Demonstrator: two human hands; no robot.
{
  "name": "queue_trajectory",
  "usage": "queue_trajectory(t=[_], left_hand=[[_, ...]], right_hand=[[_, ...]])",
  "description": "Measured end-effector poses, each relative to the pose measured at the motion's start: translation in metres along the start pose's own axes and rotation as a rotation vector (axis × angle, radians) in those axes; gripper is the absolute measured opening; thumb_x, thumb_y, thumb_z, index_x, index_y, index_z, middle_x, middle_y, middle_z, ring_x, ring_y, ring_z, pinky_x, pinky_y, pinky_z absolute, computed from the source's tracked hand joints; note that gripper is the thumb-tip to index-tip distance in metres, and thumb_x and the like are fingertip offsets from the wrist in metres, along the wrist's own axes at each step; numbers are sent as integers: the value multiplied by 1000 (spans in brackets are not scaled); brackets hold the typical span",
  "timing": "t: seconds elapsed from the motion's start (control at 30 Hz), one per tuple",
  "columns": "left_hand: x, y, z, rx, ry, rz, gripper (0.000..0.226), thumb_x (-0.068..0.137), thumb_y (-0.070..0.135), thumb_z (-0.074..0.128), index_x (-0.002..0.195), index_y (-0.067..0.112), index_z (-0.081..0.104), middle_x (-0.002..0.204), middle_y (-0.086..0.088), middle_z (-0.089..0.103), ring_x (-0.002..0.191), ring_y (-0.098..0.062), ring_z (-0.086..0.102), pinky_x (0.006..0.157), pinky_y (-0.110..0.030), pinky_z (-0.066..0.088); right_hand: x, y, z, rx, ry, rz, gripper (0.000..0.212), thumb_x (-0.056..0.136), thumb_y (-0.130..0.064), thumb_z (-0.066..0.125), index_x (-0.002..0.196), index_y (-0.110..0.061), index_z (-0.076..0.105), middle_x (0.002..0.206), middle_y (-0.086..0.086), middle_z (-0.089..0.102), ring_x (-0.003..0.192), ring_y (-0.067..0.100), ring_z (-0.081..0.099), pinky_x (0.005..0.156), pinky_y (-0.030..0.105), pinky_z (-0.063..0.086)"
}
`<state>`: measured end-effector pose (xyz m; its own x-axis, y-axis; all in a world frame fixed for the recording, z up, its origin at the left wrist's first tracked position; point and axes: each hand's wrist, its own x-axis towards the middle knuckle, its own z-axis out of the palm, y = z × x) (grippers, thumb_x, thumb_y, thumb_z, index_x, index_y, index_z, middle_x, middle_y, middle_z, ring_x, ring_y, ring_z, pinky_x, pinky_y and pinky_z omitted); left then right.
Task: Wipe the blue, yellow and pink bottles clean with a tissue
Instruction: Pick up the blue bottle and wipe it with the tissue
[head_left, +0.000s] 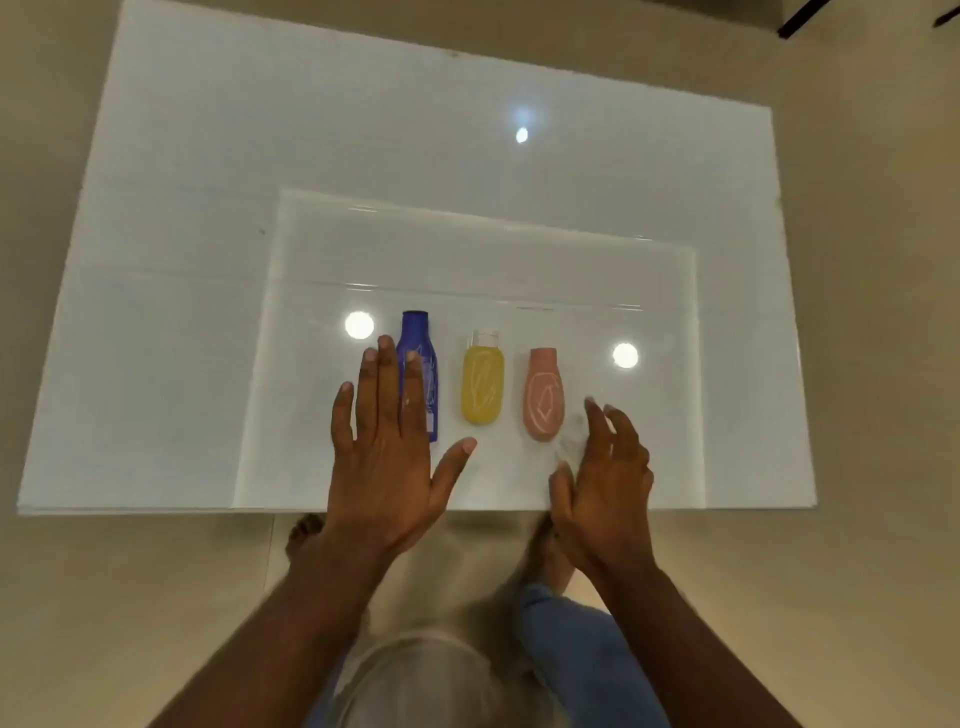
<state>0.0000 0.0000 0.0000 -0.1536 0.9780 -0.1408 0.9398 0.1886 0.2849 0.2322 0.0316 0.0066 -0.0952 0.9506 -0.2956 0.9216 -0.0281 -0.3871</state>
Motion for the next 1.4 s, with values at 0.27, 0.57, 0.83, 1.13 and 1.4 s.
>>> queue_trajectory(t=[0.27, 0.57, 0.83, 1.13, 1.4], left_hand=[[23, -13, 38, -240, 151, -53, 93, 97, 79, 18, 163, 14, 23, 175, -12, 6, 161, -33, 6, 124, -47, 8], [45, -28, 29, -290, 276, -33, 72, 98, 66, 41, 143, 10, 44, 149, -18, 44, 147, -38, 35, 116, -54, 31], [11, -16, 7, -283, 328, -38, 77, 95, 71, 39, 151, 19, 39, 154, -12, 45, 145, -33, 37, 115, -55, 33], [5, 19, -27, 216, 80, -17, 48, 107, 44, 44, 141, 9, 42, 130, -18, 61, 115, -38, 57, 81, -45, 46], [4, -2, -23, 30, 149, -129, 55, 101, 33, 63, 146, 9, 43, 138, -17, 60, 122, -38, 59, 90, -49, 54]], right_hand=[[31, 40, 39, 212, 252, 3, 27, 97, -11, 66, 118, -24, 57, 117, -13, 49, 105, 3, 55, 97, 27, 54], [67, 44, 22, 499, 449, 8, 21, 103, -15, 63, 119, -27, 67, 116, -7, 67, 108, 11, 65, 93, 29, 55], [45, 34, 11, 683, 510, -21, 34, 103, -17, 70, 134, -31, 63, 132, -5, 68, 114, 12, 66, 82, 13, 57], [36, 20, 6, 902, 342, 93, 21, 101, -35, 75, 89, -17, 75, 85, -8, 71, 80, 9, 71, 78, 31, 53], [33, -33, -15, 905, 255, -74, 12, 100, -25, 77, 97, -14, 80, 96, 6, 81, 91, 16, 81, 96, 41, 68]])
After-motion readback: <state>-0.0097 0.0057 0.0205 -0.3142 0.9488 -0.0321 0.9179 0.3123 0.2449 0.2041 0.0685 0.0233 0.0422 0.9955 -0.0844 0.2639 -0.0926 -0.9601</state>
